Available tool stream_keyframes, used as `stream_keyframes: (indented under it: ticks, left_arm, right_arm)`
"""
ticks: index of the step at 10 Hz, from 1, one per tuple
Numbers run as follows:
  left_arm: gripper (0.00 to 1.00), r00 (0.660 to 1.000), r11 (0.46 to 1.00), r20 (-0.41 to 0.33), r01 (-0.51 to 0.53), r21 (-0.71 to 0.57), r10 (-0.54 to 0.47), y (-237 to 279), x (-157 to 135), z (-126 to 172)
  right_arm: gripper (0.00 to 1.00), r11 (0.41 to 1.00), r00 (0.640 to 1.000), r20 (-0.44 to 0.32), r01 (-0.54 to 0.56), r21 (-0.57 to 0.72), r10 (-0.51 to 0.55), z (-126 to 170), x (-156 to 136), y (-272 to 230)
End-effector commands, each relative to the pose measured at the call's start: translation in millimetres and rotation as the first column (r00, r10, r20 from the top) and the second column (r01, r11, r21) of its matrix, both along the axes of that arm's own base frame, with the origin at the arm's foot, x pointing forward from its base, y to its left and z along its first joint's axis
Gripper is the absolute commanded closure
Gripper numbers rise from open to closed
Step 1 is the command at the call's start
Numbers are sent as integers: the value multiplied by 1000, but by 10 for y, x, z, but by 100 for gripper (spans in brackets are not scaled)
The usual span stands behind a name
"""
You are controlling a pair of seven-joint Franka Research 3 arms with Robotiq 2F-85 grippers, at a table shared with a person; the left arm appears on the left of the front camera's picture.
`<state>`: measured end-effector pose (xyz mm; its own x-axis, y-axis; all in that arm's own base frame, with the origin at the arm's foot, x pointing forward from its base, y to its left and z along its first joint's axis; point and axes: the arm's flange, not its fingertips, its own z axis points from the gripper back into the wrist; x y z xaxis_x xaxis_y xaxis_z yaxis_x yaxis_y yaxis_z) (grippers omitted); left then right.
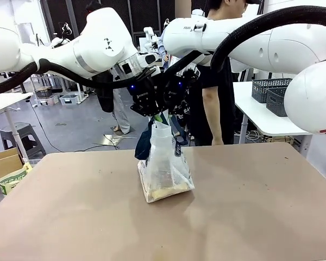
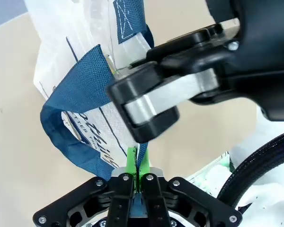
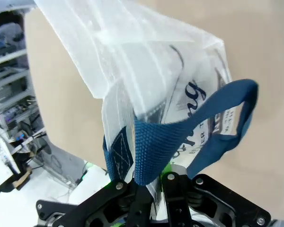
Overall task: Transfer purchased items from the store into the shopping bag.
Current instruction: Move the Reusable shopping bag to the right side of the table.
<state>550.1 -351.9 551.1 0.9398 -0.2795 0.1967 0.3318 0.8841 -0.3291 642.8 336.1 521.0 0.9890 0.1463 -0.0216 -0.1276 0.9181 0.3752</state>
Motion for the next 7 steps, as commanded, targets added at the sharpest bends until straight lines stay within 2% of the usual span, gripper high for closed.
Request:
stream_keyframes:
  ticks: [1,4,5,6,7]
  left_arm:
    - [100,999,1000,-14,-29,-1,29,125,-142,-36]
    - [100,1000,1000,-1,3,29,-3,79,-107,-45]
    - [100,1000,1000,10,-6,-4,6,20,-17,19]
    - [100,1000,1000,10,-6,-4,6,20,-17,19]
    - [100,1000,1000,10,-6,-4,6,20,-17,19]
  right_arm:
    - [100,998,999,31,-32,63,30,48,-55,-173]
    - [100,995,996,49,-71,73,68,33,-67,-182]
    - [100,993,995,60,-89,72,85,37,-69,-179]
    - [100,997,998,19,-65,33,65,21,-16,-37]
    - [100,997,998,19,-65,33,65,21,-16,-37]
